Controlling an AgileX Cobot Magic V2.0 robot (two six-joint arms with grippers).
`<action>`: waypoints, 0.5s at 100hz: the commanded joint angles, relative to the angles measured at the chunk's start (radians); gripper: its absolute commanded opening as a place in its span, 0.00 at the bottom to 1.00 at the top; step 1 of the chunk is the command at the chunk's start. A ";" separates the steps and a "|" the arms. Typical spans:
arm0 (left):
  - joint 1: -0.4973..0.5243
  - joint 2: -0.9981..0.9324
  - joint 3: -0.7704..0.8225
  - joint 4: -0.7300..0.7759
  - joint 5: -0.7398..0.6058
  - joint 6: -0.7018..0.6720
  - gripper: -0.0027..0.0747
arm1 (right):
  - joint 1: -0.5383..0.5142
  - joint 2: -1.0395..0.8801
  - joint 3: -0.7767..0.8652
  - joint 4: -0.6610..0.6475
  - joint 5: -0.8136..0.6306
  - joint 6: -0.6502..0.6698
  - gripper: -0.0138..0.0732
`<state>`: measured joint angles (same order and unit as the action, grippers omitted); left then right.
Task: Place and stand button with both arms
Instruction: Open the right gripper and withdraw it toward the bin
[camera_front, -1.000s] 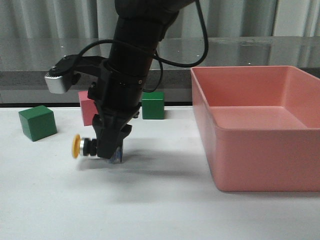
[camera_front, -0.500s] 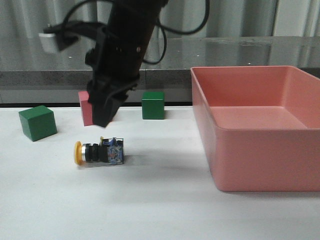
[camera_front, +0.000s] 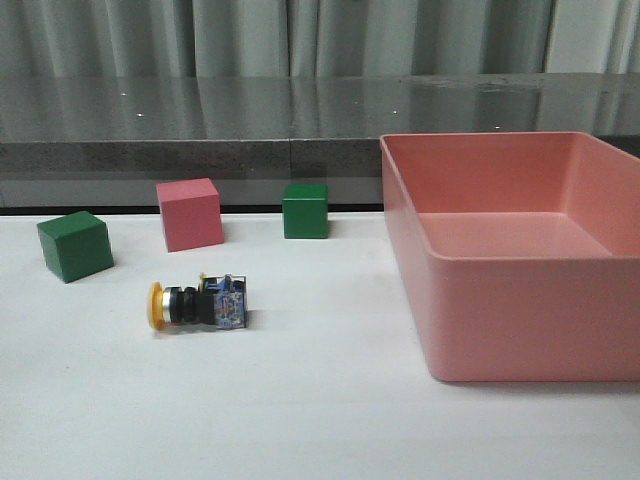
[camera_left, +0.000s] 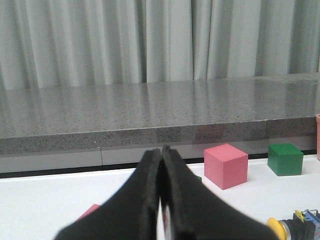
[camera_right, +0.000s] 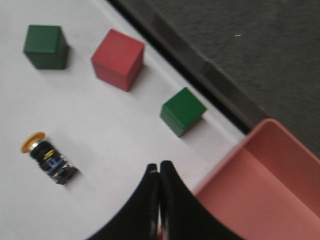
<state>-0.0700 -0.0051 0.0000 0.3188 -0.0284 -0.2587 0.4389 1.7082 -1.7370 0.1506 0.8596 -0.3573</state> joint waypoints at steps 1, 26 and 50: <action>-0.007 -0.031 0.045 -0.011 -0.075 -0.011 0.01 | -0.052 -0.151 0.092 0.003 -0.151 0.024 0.09; -0.007 -0.031 0.045 -0.011 -0.075 -0.011 0.01 | -0.256 -0.517 0.584 0.003 -0.461 0.096 0.09; -0.007 -0.031 0.045 -0.011 -0.075 -0.011 0.01 | -0.375 -0.844 0.975 0.003 -0.652 0.105 0.09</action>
<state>-0.0700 -0.0051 0.0000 0.3188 -0.0284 -0.2587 0.0932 0.9796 -0.8376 0.1503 0.3585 -0.2570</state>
